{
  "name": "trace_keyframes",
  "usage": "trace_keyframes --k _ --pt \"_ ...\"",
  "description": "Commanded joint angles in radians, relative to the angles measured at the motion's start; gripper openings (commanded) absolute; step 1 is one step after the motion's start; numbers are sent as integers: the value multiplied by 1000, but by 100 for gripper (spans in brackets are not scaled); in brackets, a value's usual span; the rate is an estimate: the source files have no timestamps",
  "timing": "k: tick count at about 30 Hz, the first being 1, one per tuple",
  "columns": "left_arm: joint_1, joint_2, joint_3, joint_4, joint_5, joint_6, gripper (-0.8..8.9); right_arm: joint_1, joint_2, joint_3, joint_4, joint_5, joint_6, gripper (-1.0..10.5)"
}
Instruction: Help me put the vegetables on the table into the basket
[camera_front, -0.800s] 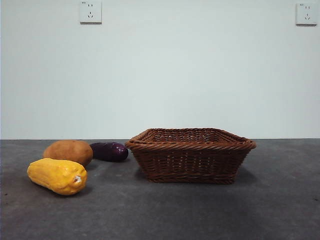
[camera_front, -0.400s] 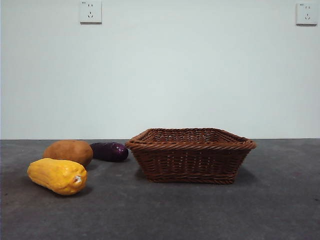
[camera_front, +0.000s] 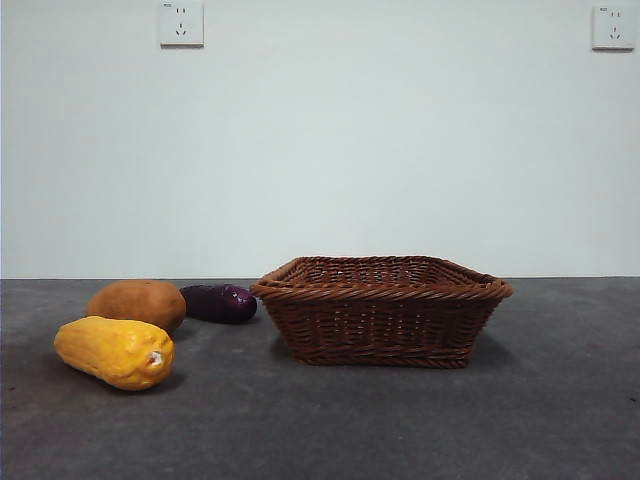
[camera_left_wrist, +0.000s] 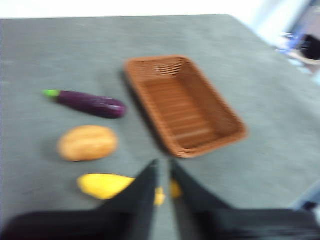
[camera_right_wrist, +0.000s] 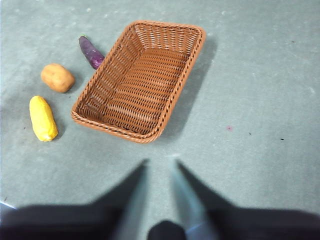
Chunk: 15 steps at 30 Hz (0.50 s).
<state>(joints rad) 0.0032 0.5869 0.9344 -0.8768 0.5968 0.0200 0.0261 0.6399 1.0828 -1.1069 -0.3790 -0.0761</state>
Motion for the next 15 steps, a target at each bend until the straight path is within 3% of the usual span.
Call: trace_keyframes --k 1,3,11,15 --pt "-4 23 3 3 36 15 698 1 5 1 6 -14 -3 573" --pt "-4 48 3 3 35 5 737 1 10 1 5 -15 4 663" --pt "-4 140 7 10 35 -1 735 1 74 1 22 -16 8 662" --pt "-4 206 42 14 32 -2 727 1 196 3 170 -29 75 662"
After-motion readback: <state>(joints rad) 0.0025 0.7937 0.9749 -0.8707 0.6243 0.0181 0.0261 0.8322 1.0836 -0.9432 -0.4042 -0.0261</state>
